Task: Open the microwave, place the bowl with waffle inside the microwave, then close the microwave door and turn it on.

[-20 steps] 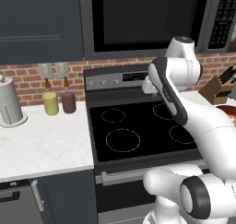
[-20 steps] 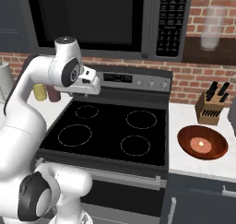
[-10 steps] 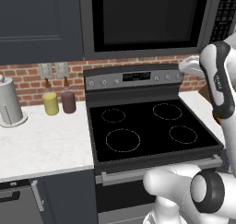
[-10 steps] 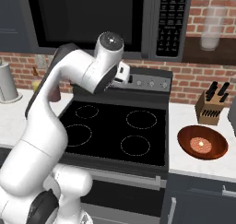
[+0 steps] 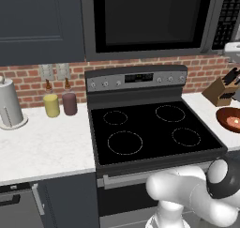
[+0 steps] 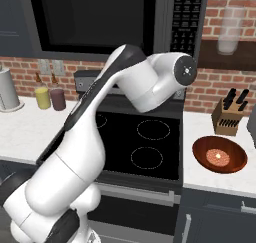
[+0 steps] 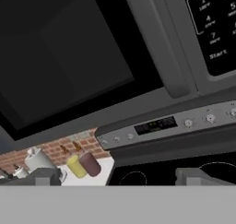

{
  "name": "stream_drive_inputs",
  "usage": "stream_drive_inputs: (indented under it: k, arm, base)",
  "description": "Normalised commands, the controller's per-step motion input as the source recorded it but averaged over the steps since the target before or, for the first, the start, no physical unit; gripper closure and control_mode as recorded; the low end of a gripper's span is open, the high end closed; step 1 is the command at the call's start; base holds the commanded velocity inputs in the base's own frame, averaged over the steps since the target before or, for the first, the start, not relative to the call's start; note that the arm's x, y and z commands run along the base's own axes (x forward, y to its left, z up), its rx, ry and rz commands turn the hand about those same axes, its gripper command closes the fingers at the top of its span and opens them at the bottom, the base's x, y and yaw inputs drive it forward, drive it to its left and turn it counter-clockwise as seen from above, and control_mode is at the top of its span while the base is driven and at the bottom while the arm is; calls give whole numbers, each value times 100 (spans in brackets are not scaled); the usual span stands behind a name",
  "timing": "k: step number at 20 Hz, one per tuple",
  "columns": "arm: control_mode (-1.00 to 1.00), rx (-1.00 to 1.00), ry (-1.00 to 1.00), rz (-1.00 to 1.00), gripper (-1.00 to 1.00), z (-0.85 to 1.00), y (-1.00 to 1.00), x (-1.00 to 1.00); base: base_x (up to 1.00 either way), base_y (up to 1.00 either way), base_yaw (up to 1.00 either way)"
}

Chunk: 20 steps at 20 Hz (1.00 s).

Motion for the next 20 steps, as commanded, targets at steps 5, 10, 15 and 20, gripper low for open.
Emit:
stream_drive_inputs:
  k: [5,10,15,20]
  arm:
    - [-100,-1,0,0,-100,-1,-1,0]
    - [-100,-2,0,0,-100,0,0,13]
    - [-100,0,0,0,-100,5,0,25]
    - [-100,0,0,0,-100,16,1,23]
  base:
    - [0,0,0]
    - [0,0,0]
    - [0,0,0]
    - [0,0,0]
